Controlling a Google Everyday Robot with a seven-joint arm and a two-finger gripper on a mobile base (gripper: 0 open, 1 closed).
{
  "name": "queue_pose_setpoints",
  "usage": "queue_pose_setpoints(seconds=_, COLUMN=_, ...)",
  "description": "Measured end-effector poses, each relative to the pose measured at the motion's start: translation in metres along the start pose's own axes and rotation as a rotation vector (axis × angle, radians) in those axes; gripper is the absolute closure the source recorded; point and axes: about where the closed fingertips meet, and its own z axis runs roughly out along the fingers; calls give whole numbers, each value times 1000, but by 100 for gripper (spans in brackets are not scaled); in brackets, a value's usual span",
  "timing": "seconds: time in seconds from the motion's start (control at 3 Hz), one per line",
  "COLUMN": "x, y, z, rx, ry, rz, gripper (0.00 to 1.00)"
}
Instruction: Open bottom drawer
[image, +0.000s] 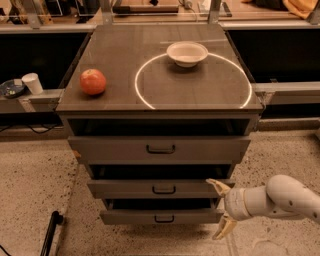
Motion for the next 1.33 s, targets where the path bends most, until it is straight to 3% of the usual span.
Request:
queue_pose_setpoints(seconds=0.33, x=13, y=17, z=43, rx=-85, ry=-5, rz=-26, gripper=0)
queue_pose_setpoints(seconds=0.67, x=28, y=30, z=66, rx=-141, ry=13, rz=-13, gripper=0)
queue_pose_setpoints(seconds=1.33, x=53, y=51, z=96, rx=-176, ry=-40, rz=50, gripper=0)
